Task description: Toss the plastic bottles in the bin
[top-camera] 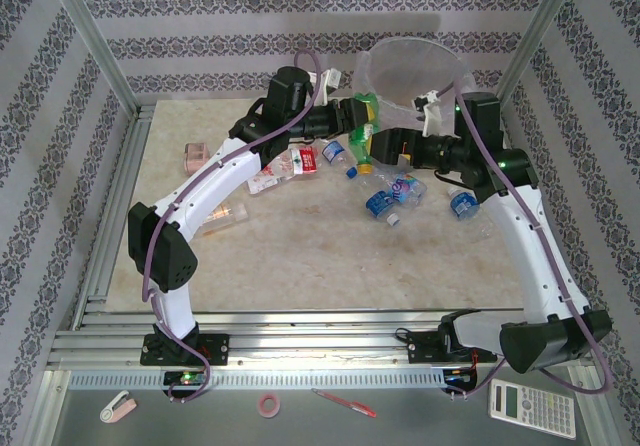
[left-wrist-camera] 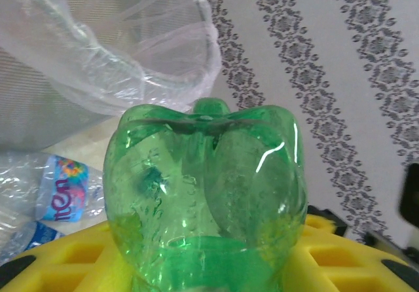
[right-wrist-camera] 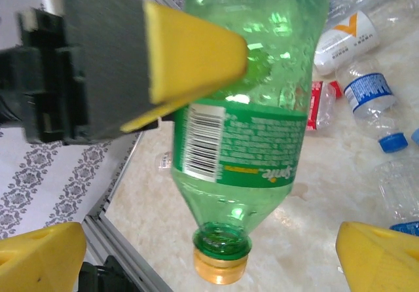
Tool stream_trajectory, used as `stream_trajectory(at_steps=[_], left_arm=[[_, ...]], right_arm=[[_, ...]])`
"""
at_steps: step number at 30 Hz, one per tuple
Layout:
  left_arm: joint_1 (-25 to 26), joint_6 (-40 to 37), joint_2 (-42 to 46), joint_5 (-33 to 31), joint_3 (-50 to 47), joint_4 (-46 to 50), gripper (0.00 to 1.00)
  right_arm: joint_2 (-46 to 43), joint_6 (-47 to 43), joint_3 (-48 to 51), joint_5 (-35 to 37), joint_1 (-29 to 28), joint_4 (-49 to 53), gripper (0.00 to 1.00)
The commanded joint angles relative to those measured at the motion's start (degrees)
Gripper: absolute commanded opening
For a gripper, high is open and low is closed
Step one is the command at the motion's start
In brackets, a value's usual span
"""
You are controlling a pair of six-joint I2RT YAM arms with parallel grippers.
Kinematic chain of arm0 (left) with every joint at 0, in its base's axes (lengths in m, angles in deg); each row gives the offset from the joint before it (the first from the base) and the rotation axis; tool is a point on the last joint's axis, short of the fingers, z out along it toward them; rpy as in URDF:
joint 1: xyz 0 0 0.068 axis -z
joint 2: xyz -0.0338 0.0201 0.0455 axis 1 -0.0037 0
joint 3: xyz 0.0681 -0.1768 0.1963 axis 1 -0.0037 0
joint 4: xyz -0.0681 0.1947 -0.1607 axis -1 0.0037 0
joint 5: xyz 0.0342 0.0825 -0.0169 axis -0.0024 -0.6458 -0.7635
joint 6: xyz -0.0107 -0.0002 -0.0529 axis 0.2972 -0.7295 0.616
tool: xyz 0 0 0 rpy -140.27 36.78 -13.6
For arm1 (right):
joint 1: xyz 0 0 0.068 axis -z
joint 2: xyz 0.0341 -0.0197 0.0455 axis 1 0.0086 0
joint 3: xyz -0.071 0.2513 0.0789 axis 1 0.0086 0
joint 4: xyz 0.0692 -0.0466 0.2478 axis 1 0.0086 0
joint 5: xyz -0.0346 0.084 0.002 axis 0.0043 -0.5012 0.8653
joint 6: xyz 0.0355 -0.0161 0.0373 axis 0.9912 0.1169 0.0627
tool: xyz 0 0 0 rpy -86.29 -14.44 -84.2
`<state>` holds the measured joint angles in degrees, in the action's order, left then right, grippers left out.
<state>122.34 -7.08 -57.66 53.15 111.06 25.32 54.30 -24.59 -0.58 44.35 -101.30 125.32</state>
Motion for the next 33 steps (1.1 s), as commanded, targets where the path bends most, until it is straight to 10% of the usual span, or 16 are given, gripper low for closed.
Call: stream_trajectory(at_steps=[1, 33], left_arm=[[-0.39, 3.51, 2.24, 4.08, -0.12, -7.50, 0.44], [1.89, 7.48, 4.53, 9.89, -6.61, -17.58, 0.42]], right_arm=[[0.54, -1.25, 1.15, -0.74, -0.99, -1.04, 0.98], [2.13, 0.63, 4.43, -3.57, -2.44, -8.33, 0.74]])
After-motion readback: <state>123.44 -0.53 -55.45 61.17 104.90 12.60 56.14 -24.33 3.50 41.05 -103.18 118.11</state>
